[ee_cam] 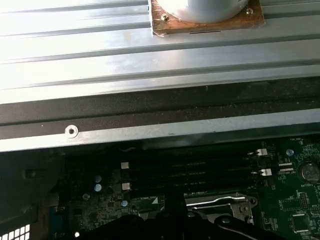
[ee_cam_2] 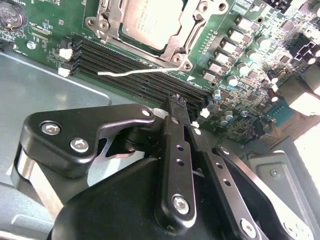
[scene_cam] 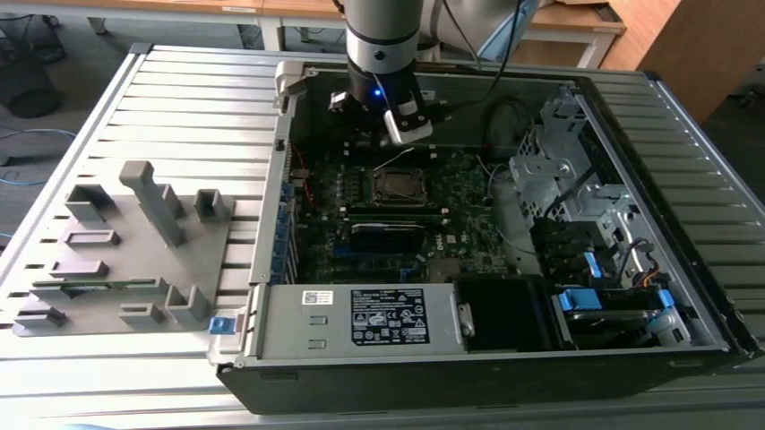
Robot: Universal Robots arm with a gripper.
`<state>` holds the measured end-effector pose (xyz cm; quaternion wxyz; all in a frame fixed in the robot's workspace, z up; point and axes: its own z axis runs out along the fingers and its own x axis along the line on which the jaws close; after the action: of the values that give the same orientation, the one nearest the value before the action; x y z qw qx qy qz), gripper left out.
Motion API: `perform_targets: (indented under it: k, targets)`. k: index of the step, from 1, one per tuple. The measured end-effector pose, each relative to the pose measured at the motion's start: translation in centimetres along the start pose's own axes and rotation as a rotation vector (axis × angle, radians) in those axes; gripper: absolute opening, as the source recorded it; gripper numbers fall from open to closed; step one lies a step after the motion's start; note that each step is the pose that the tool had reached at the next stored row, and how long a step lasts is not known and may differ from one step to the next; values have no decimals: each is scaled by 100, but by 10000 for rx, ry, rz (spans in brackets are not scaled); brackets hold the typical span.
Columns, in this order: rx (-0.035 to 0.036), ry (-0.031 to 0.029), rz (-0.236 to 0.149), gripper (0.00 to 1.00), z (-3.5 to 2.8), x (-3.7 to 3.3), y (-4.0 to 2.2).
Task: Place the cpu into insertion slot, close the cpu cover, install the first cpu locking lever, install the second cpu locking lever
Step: 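Install the first cpu locking lever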
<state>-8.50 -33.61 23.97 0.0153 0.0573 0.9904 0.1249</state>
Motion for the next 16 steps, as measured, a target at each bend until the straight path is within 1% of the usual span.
perform_targets:
  k: [2, 3, 5, 6, 7, 12, 16]
  targets:
    - [4, -1, 1, 11, 0, -1, 0]
    - [54, -7, 3, 11, 1, -1, 1]
    - [253, -31, 5, 11, 2, -1, 0]
    - [332, -41, 4, 11, 3, -2, 0]
    - [395, -49, 2, 11, 4, -2, 0]
    - [434, -53, 1, 11, 4, -2, 0]
    - [444, -53, 1, 11, 4, -5, 0]
